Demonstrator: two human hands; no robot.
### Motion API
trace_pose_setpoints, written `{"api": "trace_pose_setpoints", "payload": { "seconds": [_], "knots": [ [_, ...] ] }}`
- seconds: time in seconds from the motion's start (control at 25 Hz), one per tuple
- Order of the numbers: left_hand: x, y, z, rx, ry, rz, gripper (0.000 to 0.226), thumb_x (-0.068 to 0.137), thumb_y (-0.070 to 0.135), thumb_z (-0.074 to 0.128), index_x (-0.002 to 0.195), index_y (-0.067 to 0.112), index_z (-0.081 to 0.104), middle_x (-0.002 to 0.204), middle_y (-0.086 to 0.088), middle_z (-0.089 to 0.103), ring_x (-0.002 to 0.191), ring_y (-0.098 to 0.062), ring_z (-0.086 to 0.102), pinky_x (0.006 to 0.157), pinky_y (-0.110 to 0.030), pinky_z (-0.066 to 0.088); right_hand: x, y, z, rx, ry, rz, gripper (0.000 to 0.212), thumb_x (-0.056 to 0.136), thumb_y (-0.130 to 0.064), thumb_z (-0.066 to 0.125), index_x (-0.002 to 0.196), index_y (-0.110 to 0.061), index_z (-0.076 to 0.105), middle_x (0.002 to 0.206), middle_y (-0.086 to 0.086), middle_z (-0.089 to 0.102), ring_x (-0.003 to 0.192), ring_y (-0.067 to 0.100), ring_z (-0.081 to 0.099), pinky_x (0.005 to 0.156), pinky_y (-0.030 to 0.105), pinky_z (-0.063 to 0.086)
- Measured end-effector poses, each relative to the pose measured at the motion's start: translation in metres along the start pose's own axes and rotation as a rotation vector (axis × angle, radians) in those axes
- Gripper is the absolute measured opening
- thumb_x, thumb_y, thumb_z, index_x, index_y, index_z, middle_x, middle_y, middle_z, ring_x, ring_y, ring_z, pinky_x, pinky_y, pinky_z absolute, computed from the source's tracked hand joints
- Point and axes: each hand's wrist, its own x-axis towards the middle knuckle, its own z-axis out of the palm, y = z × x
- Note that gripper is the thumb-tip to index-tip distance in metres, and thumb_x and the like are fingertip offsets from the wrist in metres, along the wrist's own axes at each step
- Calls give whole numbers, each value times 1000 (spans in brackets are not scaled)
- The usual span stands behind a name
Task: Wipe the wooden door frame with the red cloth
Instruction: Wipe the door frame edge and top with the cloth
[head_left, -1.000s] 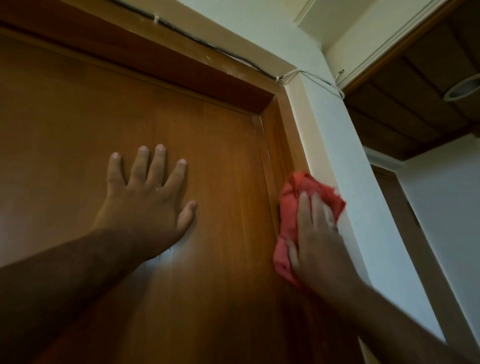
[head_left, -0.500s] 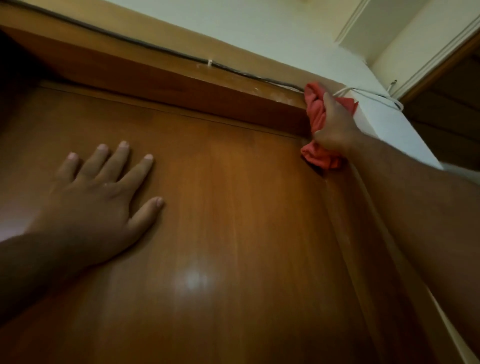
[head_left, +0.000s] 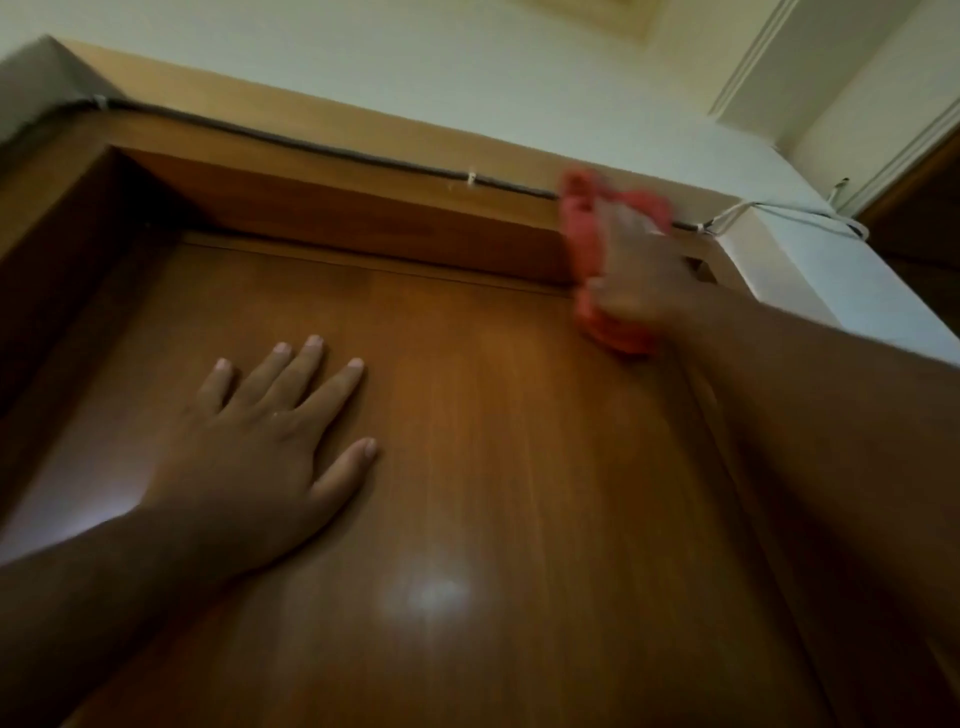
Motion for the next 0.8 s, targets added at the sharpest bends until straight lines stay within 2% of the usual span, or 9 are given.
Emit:
{"api": "trace_pose_setpoints", "payload": {
  "seconds": [0.08,0.16,0.28,0.32,0.44,0.52,0.6,0.68,0.8],
  "knots": [
    [-7,-23,2,5,-26,-31,95,74,86,-11,158,43,-11,171,1,-6,157,-18,-2,125,-43,3,-5,43,-15,-80,-91,194,101,69,-23,80,149,-11,19,146,19,35,133,40,35,110,53,34],
    [-12,-38,-2,-22,-28,-136,105,70,89,-14,159,35,-13,171,-1,-9,157,-20,-3,125,-43,2,-3,34,-8,-38,-45,238,108,69,-20,82,152,-12,13,150,18,30,137,40,28,113,52,27],
    [-16,-41,0,-18,22,-186,107,71,89,-11,160,28,-10,171,0,-9,157,-19,-4,126,-42,0,12,-61,18,-4,132,-36,108,66,-19,81,152,-21,14,148,12,35,135,36,32,113,50,26],
    [-25,-55,-1,13,32,-219,106,73,88,-9,160,28,-10,170,1,-9,157,-17,-4,125,-40,0,18,-117,28,60,131,-151,109,67,-19,80,152,-24,13,151,11,33,137,35,30,113,50,24],
    [-22,-56,-6,-16,12,-193,102,75,87,-5,160,30,-10,170,5,-11,152,-9,-10,123,-36,-4,31,-206,29,83,118,-305,109,71,-23,78,154,-27,8,159,8,24,144,34,21,115,50,16],
    [-23,-54,-6,-29,19,-186,102,75,87,-5,160,32,-11,169,6,-13,148,-6,-13,121,-34,-6,30,-236,27,68,111,-446,107,71,-26,79,154,-27,11,159,6,24,144,31,22,115,49,17],
    [-22,-50,-5,-21,29,-190,102,74,86,-5,160,32,-11,169,5,-13,150,-7,-12,120,-33,-6,26,-235,29,105,138,-542,101,72,-27,77,153,-28,16,157,5,28,142,30,25,114,50,21],
    [-23,-51,-7,-20,30,-197,101,75,85,-4,160,31,-11,170,4,-12,154,-11,-10,120,-34,-6,18,-202,32,106,259,-412,92,73,-26,74,150,-29,24,148,5,38,133,30,34,110,52,30],
    [-25,-48,-7,-45,37,-202,99,77,83,-2,160,31,-12,170,4,-13,156,-15,-11,123,-35,-7,5,-114,38,8,373,21,87,74,-23,73,147,-19,26,137,14,45,121,36,43,99,51,40]
  ]
}}
